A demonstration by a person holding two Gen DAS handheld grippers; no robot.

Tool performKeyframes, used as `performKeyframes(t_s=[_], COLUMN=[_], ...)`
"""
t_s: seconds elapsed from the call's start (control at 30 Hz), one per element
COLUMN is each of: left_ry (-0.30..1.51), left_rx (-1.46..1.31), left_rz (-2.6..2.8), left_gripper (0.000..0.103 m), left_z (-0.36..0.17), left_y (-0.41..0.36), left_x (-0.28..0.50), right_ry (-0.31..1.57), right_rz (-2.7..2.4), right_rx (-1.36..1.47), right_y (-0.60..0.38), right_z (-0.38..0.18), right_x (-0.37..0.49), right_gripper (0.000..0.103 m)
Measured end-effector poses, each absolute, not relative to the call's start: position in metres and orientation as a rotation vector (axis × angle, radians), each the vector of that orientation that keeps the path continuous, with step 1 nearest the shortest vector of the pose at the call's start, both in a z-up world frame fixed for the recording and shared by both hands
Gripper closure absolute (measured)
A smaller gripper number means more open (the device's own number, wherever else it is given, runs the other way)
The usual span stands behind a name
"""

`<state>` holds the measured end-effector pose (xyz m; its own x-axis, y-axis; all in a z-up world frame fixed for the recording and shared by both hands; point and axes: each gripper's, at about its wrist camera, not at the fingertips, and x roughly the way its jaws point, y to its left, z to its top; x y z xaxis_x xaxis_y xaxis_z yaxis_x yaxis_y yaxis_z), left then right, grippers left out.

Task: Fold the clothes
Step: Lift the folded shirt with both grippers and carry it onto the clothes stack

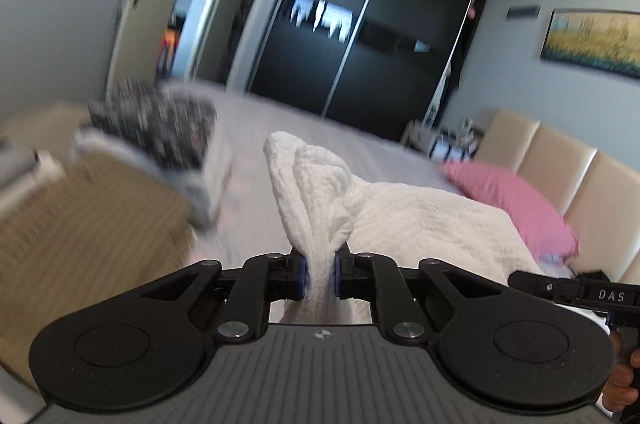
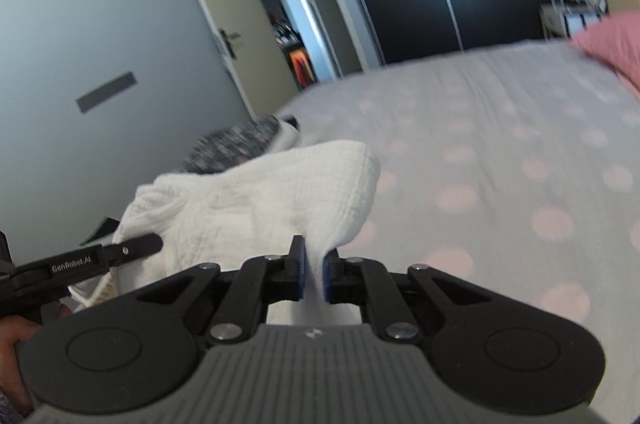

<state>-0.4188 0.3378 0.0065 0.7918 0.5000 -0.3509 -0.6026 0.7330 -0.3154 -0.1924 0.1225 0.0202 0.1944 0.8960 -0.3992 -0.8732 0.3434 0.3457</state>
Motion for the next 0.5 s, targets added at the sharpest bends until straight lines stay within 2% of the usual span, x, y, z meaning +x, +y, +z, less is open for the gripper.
performKeyframes(t_s=[0.3,0.5], left_ry=[0.156,0.199], left_rx=[-0.258,-0.168], left_rz=[0.720,0.793], left_gripper=[0.093,0.093], left_z=[0.095,0.129], left_y=[0.375,0.387], left_x=[-0.490,-0.529], right_ry=[0.418,0.429], right_rz=[1.406,1.503], right_rx=[0.083,0.098], right_y=[0.181,0.222], right_z=[0.081,0.093], right_x=[-0.254,-0.289], right_gripper=[0.093,0.093])
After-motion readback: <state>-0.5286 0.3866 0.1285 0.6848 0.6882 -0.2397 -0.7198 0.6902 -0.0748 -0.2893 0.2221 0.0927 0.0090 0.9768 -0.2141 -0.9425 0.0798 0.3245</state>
